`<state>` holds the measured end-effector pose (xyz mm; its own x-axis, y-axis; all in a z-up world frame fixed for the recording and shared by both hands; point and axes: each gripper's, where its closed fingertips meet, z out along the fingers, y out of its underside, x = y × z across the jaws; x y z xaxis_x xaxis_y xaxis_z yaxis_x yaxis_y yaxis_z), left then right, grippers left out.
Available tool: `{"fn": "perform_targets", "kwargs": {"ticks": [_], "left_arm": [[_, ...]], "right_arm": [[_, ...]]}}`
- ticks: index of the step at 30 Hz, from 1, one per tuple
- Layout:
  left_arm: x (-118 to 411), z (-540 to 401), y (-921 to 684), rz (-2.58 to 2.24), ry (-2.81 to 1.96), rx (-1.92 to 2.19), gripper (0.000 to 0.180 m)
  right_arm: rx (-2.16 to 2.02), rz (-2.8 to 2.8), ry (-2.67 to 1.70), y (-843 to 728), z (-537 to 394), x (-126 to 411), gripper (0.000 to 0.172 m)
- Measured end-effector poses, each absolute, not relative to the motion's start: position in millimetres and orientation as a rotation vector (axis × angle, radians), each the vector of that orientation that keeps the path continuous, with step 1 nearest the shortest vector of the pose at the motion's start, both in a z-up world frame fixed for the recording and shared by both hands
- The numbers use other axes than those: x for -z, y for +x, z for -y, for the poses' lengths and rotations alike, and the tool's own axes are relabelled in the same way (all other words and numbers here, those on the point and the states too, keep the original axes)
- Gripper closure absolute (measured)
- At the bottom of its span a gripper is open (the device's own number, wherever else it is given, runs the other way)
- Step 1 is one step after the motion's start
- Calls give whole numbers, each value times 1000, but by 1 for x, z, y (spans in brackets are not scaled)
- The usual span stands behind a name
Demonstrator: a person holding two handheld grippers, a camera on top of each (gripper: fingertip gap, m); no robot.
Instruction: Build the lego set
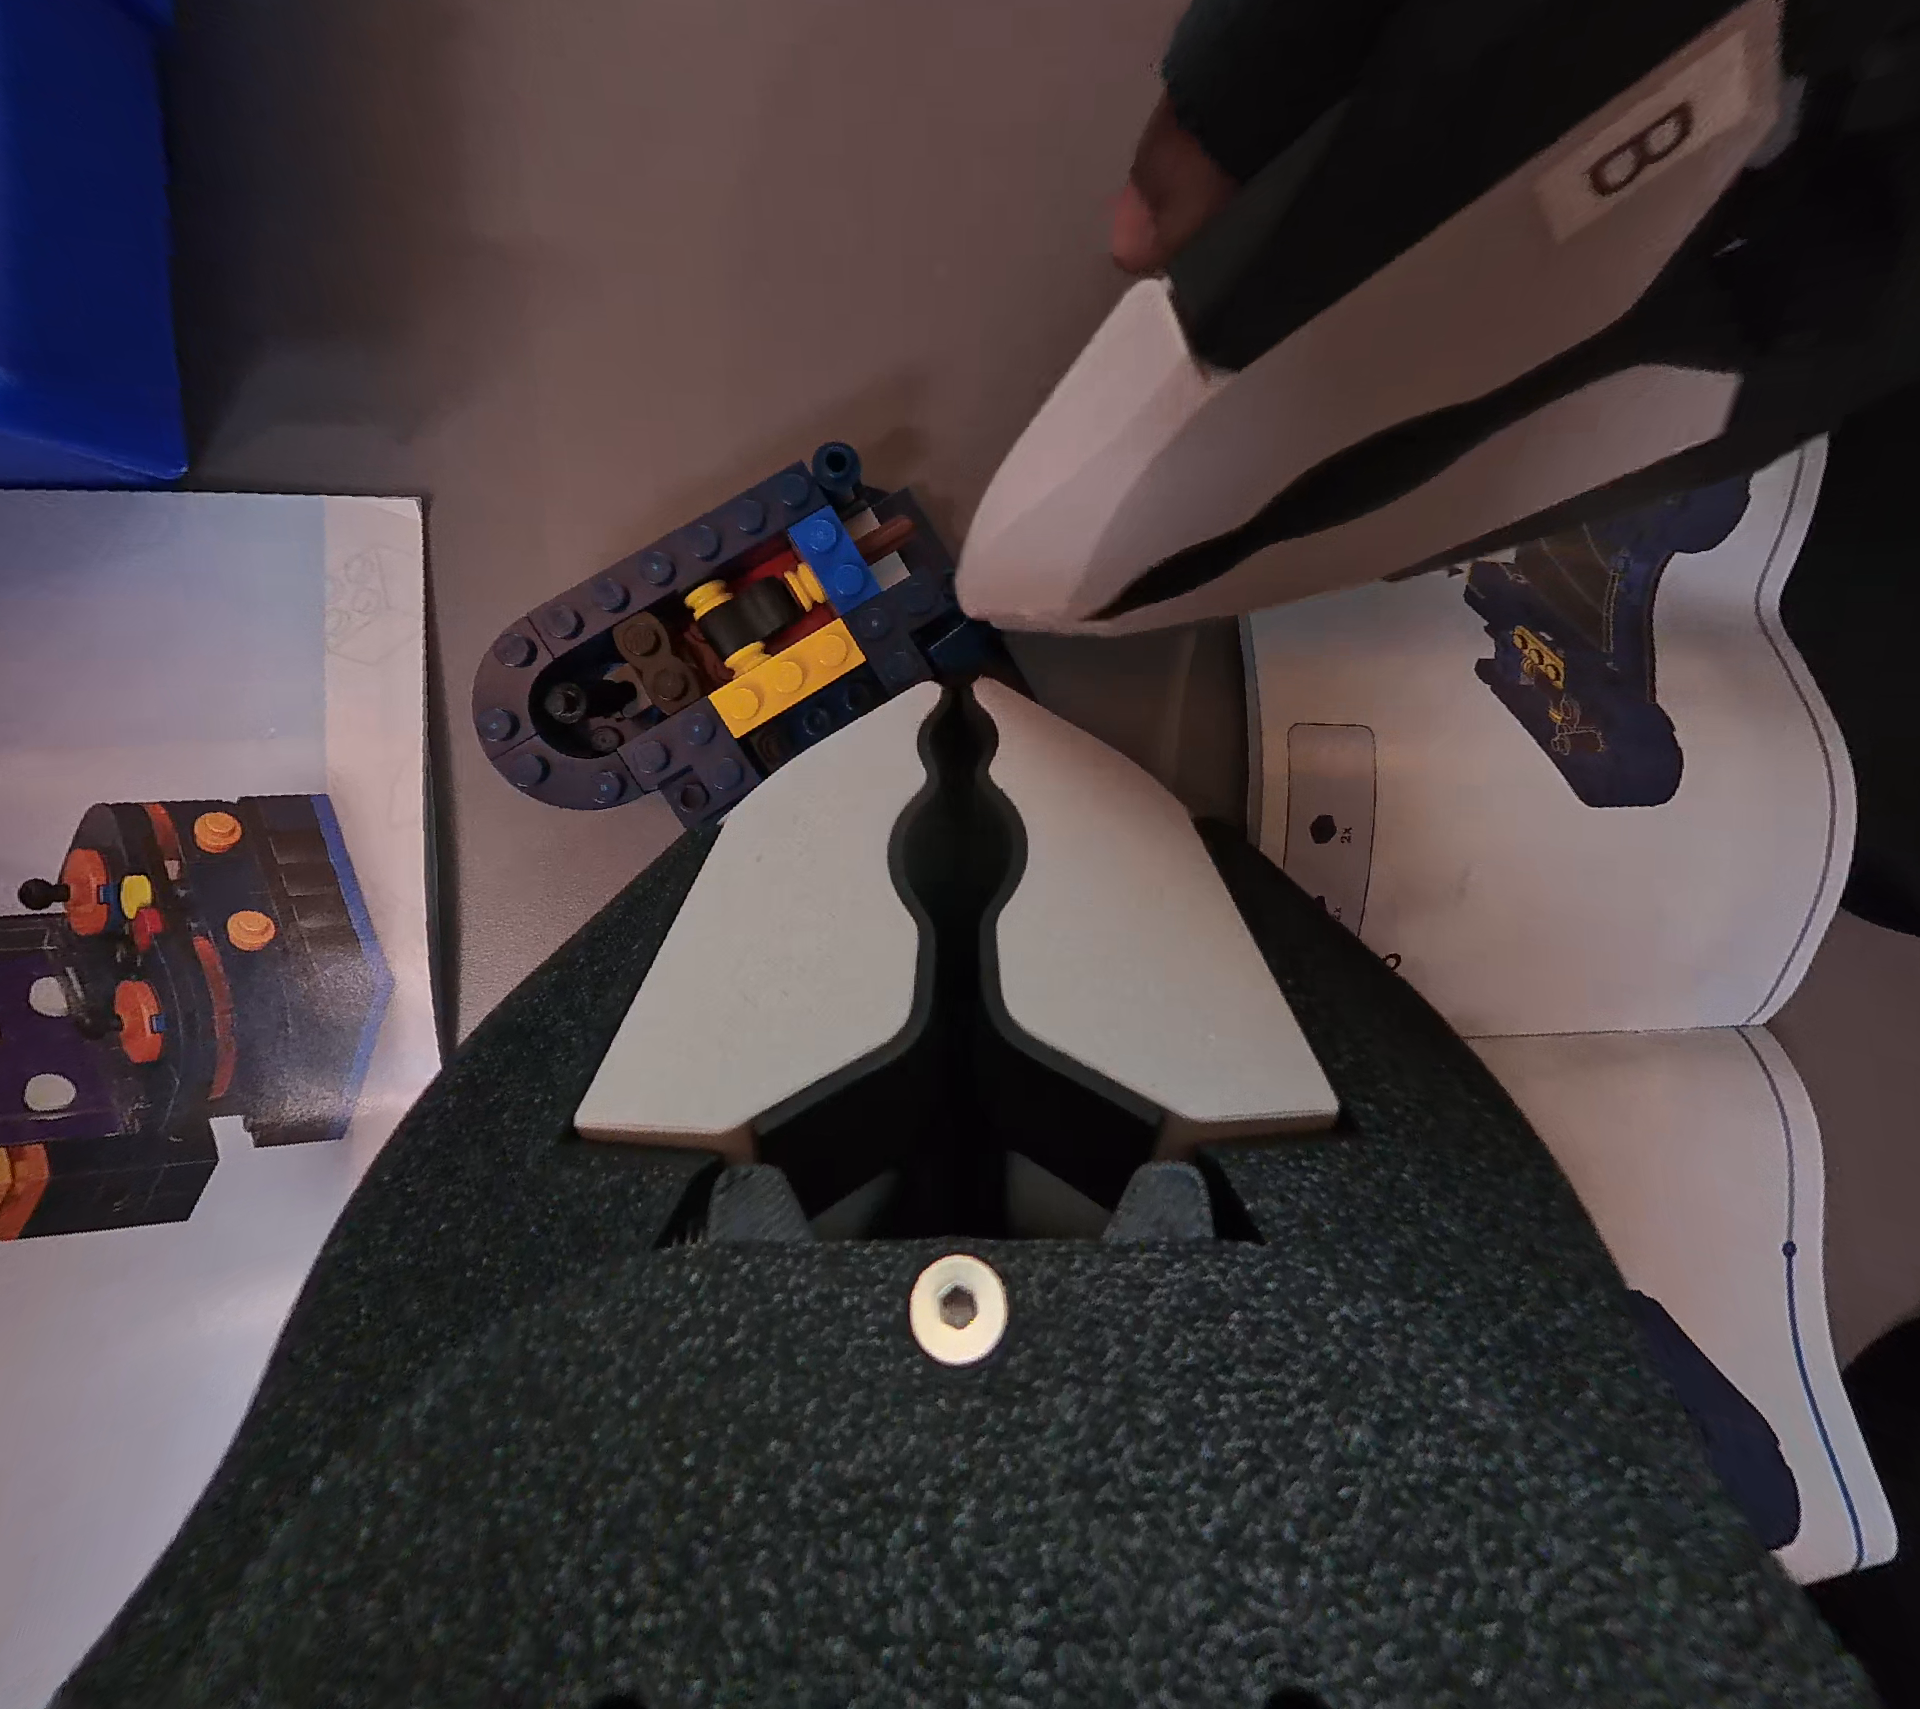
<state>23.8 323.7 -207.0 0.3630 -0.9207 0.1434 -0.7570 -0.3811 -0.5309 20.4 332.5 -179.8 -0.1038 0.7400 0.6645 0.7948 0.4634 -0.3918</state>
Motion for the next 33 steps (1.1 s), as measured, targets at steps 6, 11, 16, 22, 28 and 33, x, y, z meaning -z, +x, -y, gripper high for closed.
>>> {"fn": "perform_targets", "kwargs": {"ticks": [6, 11, 16, 22, 28, 33], "left_arm": [[207, -324, 24, -1464, -2256, 599, 180], [207, -324, 24, -1467, -2255, 592, 180], [207, -324, 24, -1466, -2258, 588, 180], [207, -324, 25, -1460, -2261, 582, 180], [207, -324, 25, -1484, -2221, 587, 180], [207, -324, 25, -1485, -2217, 590, 180]], "right_arm": [[-40, 1811, -1364, 16, -327, 182, 172], [-45, 1796, -1384, 18, -331, 184, 172], [-26, 1802, -1371, 19, -331, 185, 172], [-1, 1821, -1360, 21, -331, 184, 172], [-27, 1778, -1385, 26, -335, 183, 165], [-499, 1588, -1706, 34, -339, 188, 122]]}}
